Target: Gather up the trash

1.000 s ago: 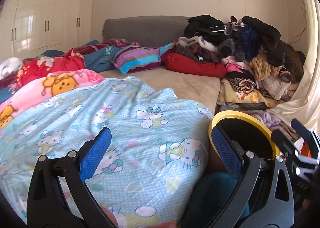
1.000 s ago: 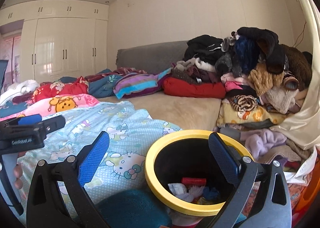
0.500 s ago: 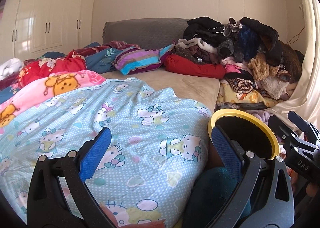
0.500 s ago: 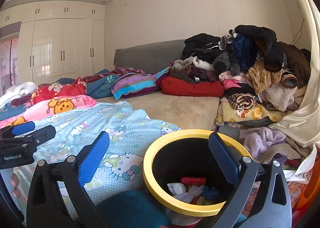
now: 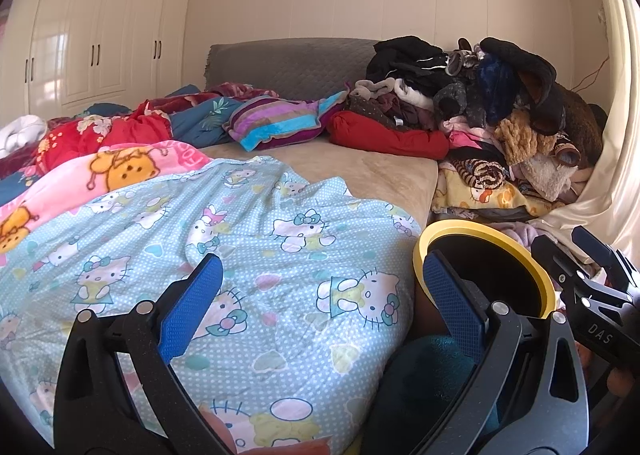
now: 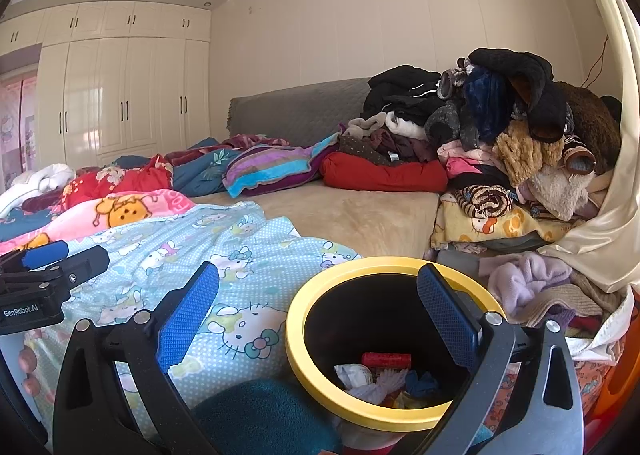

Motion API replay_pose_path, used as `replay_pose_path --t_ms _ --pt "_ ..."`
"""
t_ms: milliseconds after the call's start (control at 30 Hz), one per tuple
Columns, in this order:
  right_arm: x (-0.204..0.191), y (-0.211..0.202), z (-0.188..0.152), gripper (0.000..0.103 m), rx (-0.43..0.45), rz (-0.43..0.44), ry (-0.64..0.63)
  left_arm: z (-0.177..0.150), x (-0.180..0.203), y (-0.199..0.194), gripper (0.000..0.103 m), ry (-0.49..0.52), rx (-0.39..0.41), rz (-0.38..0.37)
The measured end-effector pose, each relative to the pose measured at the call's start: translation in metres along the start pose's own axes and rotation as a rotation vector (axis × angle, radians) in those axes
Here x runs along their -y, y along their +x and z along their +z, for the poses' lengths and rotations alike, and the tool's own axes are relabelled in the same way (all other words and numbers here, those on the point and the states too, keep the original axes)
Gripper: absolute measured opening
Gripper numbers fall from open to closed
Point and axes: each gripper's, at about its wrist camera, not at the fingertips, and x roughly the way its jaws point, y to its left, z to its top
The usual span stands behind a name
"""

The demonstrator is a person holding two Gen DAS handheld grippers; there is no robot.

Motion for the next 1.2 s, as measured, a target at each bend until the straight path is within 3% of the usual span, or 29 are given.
replay_pose_path --t_ms 1200 --pt "0.0010 0.0011 0.0010 0.097 0.004 0.004 0.000 -0.0004 -0.0022 0.0007 0.092 -0.015 0.000 -0.004"
